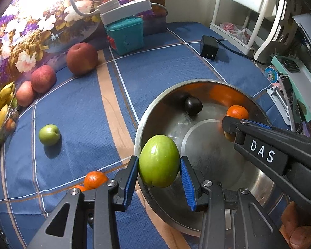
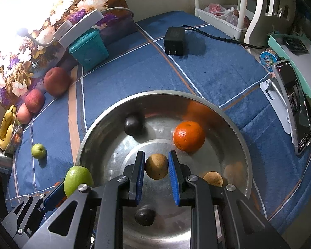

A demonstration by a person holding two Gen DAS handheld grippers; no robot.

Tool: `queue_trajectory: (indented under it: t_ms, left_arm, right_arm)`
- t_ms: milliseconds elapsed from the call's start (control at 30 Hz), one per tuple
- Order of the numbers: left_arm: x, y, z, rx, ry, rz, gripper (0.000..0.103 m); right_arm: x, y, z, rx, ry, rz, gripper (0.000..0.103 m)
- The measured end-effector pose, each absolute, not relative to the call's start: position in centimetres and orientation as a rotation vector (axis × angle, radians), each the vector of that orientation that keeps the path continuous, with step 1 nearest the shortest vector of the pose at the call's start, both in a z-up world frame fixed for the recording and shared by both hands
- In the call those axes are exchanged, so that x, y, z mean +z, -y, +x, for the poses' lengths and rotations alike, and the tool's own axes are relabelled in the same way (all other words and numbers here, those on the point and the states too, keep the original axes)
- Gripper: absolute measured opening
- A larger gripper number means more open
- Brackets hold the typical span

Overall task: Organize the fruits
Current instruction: 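Release the mango into the bowl with the left gripper while the right drops the kiwi, then withdraw both open grippers toward the remaining oranges and dark plum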

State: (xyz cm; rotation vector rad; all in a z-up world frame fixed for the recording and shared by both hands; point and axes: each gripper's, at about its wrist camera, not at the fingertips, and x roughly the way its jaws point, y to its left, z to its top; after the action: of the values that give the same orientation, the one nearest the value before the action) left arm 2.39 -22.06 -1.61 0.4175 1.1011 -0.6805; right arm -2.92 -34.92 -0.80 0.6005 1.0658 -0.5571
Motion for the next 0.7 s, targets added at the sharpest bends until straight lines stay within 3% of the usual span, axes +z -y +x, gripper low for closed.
queue_trajectory:
  t_ms: [167, 367, 433, 567, 700]
  left_arm:
    - [-1.4, 21.8, 2.6, -0.674, -1.098, 0.404, 0.045]
    - [-1.2, 21.5, 2.9, -0.660, -1.098, 0.390, 0.054]
    - [-1.1, 21.4, 3.1, -0.654, -1.100, 0.385, 0.056]
    - [-1.1, 20.9, 3.6, -0.630, -1.106, 0.373, 0.062]
    - [-1.1, 20.3, 4.3, -0.597, -1.107, 0.369, 0.065]
  right_arm:
    - [-0.8, 34.9, -2.9, -0.565, -1.068, 0.601, 0.024]
    - [-0.6, 35.0, -3.1, -0.574, -1.076, 0.605, 0.026]
    - [-0.6, 35.1, -3.1, -0.580, -1.082, 0.599, 0.032]
    - [-0.3, 35.2, -3.2, -0.592, -1.081, 0.589, 0.035]
    - [0.1, 35.2, -3.3, -0.606, -1.076, 0.579, 0.050]
